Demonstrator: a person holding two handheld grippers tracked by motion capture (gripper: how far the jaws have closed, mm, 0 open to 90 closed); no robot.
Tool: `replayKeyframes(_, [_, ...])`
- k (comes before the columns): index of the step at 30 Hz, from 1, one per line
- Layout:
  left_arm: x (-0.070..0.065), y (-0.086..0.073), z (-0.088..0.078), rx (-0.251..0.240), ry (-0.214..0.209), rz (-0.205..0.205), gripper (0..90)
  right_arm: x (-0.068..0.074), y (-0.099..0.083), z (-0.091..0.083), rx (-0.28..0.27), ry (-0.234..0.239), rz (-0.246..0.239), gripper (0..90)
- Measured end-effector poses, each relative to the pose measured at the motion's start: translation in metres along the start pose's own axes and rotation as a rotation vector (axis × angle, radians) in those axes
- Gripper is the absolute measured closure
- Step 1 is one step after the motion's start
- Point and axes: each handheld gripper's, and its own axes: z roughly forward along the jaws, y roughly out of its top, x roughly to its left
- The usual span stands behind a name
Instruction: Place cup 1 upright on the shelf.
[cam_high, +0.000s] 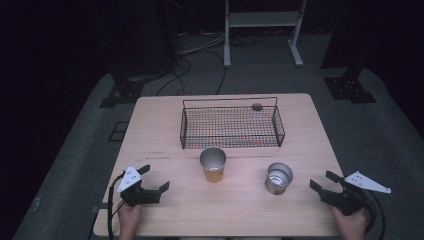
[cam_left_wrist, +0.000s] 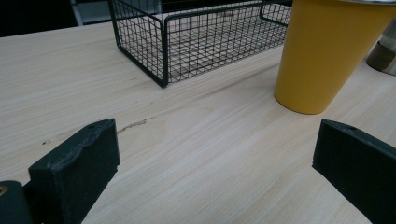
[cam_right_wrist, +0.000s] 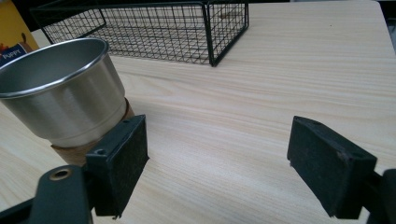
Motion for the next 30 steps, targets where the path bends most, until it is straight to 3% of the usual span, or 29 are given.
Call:
replayKeyframes(19, [-0.002, 0.000, -0.001, -0.003, -0.008, 0.016, 0.0, 0.023, 0.005, -0.011, 0.019, 0.049, -0.080, 15.0])
replayKeyframes(30, [-0.003, 0.000, 0.000, 0.002, -0.008, 0.023, 0.0, 0.037, 0.004, -0.018, 0.083, 0.081, -0.132, 13.4])
